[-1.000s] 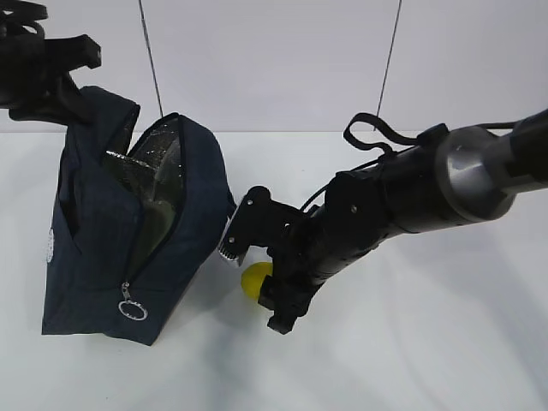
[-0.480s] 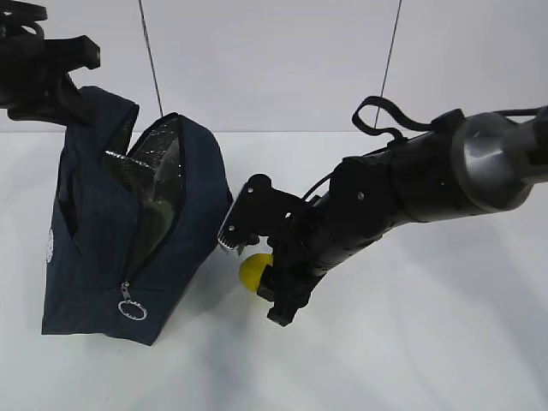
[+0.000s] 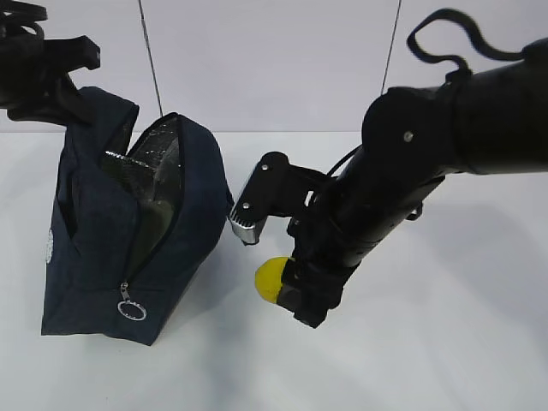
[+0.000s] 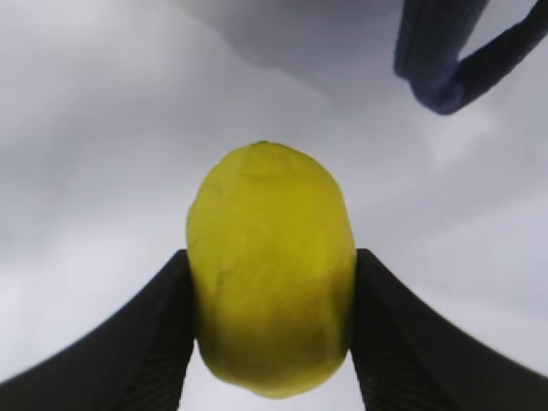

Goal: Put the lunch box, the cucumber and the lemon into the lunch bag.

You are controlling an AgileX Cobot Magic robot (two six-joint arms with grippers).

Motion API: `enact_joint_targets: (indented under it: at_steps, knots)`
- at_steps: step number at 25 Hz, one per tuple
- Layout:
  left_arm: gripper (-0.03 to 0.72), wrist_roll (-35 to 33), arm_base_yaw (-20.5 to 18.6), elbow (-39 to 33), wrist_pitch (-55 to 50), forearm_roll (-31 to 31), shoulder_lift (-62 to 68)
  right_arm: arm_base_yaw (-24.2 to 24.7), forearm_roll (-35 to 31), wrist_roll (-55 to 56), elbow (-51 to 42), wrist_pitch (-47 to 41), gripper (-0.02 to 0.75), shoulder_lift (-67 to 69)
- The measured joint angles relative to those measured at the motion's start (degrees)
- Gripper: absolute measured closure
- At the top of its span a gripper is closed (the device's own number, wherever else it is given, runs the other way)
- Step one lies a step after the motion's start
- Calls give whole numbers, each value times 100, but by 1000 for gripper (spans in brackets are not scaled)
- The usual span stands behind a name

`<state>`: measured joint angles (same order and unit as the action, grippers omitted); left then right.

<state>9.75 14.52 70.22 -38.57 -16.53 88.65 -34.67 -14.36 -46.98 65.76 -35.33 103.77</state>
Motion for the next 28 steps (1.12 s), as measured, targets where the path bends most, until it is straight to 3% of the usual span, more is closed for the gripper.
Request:
enact_joint_targets:
  at_steps: [4,12,22,28]
  knots:
    - [692,0,0,0,-9,0,0,0,-27,210,0,-474,329,-538]
    - [692,0,0,0,-55,14,0,0,-533,836,304,-580,329,-1365]
    - [692,-12,407,0,-55,5,0,0,-1582,876,874,349,330,-1365]
    - [692,-22,421,0,-72,-221,0,0,-1875,889,878,606,330,-1099]
